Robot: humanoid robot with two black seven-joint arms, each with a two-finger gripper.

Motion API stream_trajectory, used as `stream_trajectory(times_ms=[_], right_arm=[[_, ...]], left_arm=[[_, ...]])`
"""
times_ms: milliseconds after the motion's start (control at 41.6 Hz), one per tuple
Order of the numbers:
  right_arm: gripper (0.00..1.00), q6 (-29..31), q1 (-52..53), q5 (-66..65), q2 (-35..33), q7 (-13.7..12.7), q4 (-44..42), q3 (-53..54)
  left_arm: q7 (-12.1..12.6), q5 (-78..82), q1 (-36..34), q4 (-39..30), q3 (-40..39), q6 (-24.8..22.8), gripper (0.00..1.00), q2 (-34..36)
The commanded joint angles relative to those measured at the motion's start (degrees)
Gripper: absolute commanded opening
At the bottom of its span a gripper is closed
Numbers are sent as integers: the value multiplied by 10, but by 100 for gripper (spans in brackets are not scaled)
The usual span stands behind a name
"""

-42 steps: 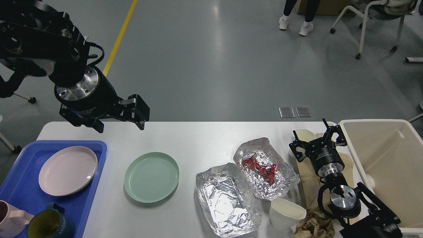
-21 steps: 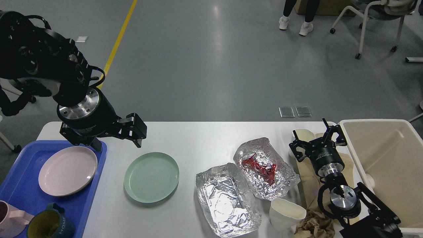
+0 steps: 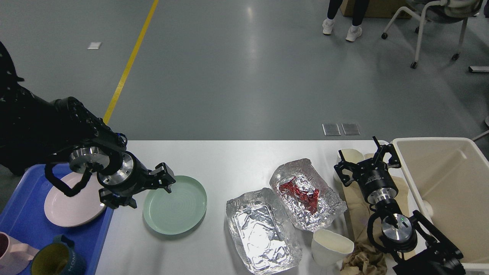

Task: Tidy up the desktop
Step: 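Move the left gripper to the edge of the pale green plate, then grip the green plate rim with the left gripper and tilt it up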

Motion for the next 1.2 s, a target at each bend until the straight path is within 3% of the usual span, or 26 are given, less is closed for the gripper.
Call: stream_trajectory(times_ms=[0, 24, 96, 192, 409, 625, 721, 817, 889, 1033, 1178], right_arm=[[100, 0, 0, 0, 0, 0, 0, 0], [100, 0, 0, 0, 0, 0, 0, 0], [100, 0, 0, 0, 1, 0, 0, 0], [100, 0, 0, 0, 0, 0, 0, 0], [100, 0, 0, 0, 0, 0, 0, 0], [100, 0, 0, 0, 0, 0, 0, -1], [100, 0, 0, 0, 0, 0, 0, 0], [100, 0, 0, 0, 0, 0, 0, 0], [100, 0, 0, 0, 1, 0, 0, 0], [100, 0, 0, 0, 1, 0, 0, -1], [100, 0, 0, 0, 0, 0, 0, 0]], left_arm=[[58, -65, 96, 57, -22, 48, 90, 5], [83, -71, 120, 70, -36, 80, 90, 9], [108, -72, 159, 86, -59, 132, 90, 31], [103, -65, 203, 102, -95, 186, 92, 58], [97, -55, 310, 167, -174, 190, 95, 85], [95, -23, 352, 231, -210, 192, 94, 84], [95, 11, 364, 237, -225, 196, 86, 82], [95, 44, 383, 248, -243, 195, 70, 82], [95, 59, 384, 250, -244, 195, 68, 83], [95, 96, 384, 252, -247, 191, 53, 86], [97, 96, 384, 259, -259, 189, 43, 87]])
